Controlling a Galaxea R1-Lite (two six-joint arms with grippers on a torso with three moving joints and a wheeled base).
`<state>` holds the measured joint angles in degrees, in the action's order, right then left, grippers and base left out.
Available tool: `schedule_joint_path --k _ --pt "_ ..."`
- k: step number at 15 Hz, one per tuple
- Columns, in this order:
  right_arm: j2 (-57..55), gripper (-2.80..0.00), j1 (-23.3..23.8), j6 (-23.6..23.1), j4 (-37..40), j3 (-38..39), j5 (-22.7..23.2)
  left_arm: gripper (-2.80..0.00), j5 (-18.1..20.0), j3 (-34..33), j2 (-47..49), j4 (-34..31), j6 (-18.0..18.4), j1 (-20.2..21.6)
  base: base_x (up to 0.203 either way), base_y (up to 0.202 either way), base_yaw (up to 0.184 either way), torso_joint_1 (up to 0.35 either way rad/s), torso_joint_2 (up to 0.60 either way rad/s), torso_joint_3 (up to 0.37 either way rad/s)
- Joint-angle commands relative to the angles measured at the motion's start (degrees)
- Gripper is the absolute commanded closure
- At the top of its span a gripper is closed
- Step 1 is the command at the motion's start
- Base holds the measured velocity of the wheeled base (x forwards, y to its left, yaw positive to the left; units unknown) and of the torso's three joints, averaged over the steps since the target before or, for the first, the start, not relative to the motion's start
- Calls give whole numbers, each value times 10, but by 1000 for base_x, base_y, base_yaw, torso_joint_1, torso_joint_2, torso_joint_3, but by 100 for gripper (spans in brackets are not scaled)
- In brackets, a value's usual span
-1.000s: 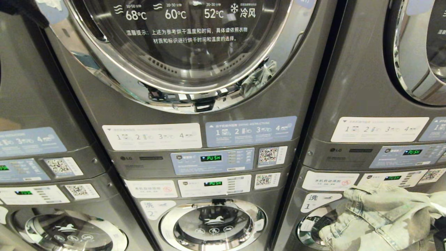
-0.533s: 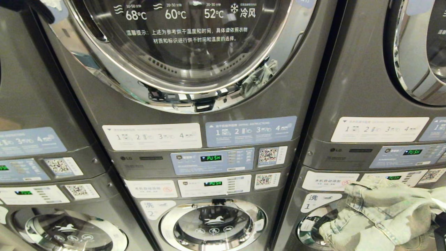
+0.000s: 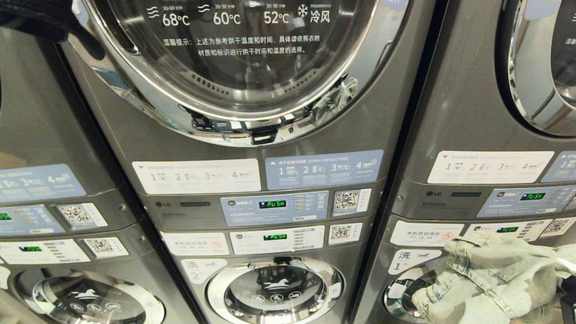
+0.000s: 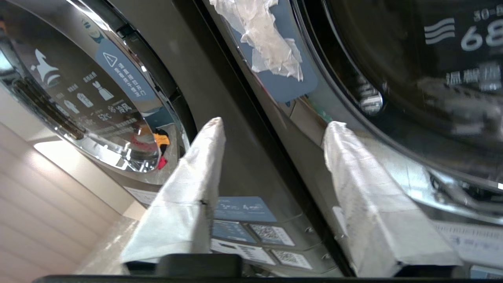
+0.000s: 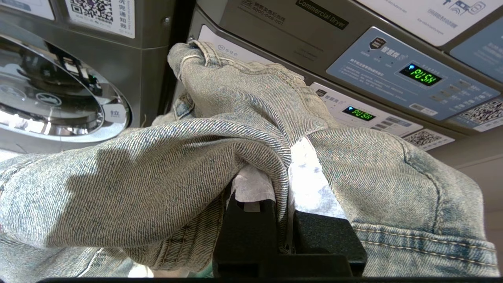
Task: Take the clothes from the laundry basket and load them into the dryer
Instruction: Open the dryer
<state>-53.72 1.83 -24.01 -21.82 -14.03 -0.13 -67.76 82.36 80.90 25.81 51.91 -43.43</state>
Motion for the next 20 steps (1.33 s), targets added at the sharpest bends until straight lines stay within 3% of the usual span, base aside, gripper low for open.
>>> schedule_joint_path --k 1,4,12,17,20 --pt "1 0 2 2 -2 0 -5 -280 -2 2 28 26 -2 7 0 0 0 0 0 0" --pt "3 0 0 26 -1 -1 -31 -280 13 45 58 85 -6 4 0 0 0 0 0 0" --pt "1 0 -9 24 -1 0 -32 -280 -15 104 16 85 -3 -8 0 0 0 0 0 0" --pt "2 0 -9 25 -2 7 -31 -280 -12 94 6 86 -3 -150 0 0 0 0 0 0" --pt "4 0 -9 26 -2 12 -31 -280 -14 53 10 87 -3 -137 0 0 0 0 0 0"
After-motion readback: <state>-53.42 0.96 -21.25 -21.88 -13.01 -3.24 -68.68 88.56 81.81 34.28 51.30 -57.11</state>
